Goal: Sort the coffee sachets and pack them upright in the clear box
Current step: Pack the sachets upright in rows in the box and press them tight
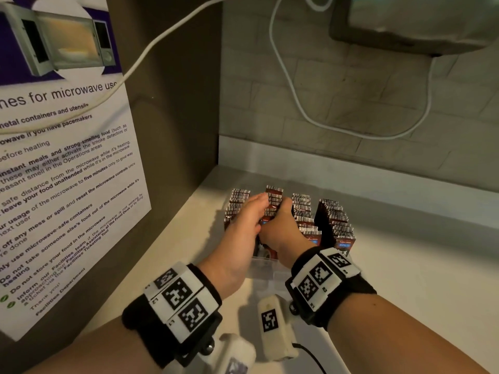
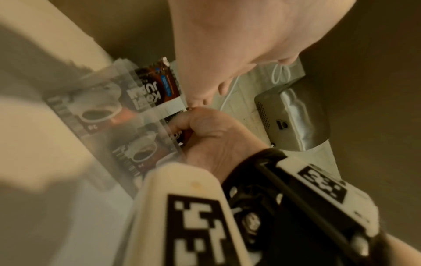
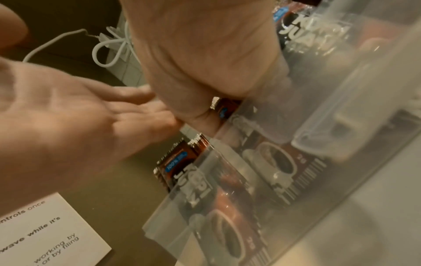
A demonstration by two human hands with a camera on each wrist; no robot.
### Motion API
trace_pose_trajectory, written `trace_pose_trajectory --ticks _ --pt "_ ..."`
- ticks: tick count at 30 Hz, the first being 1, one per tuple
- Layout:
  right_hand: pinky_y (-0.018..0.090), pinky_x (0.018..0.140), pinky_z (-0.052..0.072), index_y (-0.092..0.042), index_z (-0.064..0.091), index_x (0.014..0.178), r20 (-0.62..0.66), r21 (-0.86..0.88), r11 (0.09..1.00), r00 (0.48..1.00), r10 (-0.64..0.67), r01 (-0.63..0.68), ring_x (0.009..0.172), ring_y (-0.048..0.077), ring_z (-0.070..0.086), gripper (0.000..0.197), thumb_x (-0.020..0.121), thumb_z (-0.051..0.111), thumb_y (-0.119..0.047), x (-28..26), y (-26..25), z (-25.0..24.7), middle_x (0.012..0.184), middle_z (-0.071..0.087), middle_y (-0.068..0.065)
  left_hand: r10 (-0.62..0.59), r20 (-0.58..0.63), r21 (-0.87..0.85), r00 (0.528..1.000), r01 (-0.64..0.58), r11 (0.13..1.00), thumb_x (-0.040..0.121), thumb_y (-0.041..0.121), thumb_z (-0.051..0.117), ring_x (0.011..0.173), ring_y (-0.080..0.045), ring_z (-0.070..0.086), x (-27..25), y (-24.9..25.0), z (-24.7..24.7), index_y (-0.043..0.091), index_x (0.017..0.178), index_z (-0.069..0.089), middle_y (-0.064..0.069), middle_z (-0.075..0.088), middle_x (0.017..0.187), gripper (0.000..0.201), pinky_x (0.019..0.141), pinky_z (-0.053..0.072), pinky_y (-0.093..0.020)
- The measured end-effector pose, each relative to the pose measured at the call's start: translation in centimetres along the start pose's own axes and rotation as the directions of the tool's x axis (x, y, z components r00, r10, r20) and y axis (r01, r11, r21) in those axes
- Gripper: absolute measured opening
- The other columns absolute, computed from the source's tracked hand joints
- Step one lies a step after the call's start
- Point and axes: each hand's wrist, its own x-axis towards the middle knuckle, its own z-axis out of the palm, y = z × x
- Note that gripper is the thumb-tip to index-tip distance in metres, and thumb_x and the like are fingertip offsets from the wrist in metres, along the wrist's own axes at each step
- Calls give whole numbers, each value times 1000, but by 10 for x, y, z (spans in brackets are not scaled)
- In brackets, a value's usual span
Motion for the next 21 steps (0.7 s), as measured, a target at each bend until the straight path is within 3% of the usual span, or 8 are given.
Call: trace_pose_trajectory --ticks 2,4,8,11,15,18,21 --pt "42 90 50 -16 11 143 -12 -4 1000 1000 -13 13 100 24 56 78 84 58 5 -2 1 -3 107 51 7 -97 12 -37 995 97 995 80 69 49 126 -1 36 4 -3 5 32 147 35 9 37 151 78 100 25 -23" --pt "43 97 47 -18 9 146 0 13 1000 1000 -19 19 100 18 50 82 86 60 2 -5 1 -7 106 44 1 -156 9 -34 988 157 987 69 81 47 131 -2 31 9 -3 11 33 151 25 6 27 157 98 104 21 -26" --pt "41 96 47 -19 10 146 8 43 999 1000 -9 9 97 15 46 80 87 61 -1 -7 1 -10 97 41 -4 -279 -68 -99 958 272 957 84 74 36 145 -12 20 24 -1 19 26 154 19 2 19 161 86 115 15 -34" --pt "47 95 49 -14 13 142 46 33 999 999 17 -18 99 20 52 76 85 62 0 -6 0 -6 91 45 -4 -378 -123 -133 917 362 923 82 77 40 141 -18 31 38 -2 18 21 153 25 -1 26 159 91 115 24 -38" --pt "51 96 48 -16 4 146 115 -3 996 990 87 -87 112 29 55 81 88 61 -12 -7 -3 -3 120 53 10 -453 -103 -100 885 444 890 88 72 38 122 -23 48 48 2 17 18 146 39 -8 43 147 79 98 38 -38" --pt "48 98 47 -14 1 148 125 -114 990 988 92 -78 115 29 55 82 89 58 -14 -7 -3 -4 129 53 14 -467 -74 -75 881 462 884 87 73 39 115 -26 55 51 1 15 19 137 48 -10 58 124 75 102 42 -41" --pt "42 98 46 -12 -1 149 105 -194 980 992 67 -46 114 26 55 81 92 56 -17 -7 -3 -4 131 53 12 -477 -84 -80 875 471 879 84 75 42 121 -26 53 53 -3 12 23 135 50 -8 55 132 74 108 39 -44"
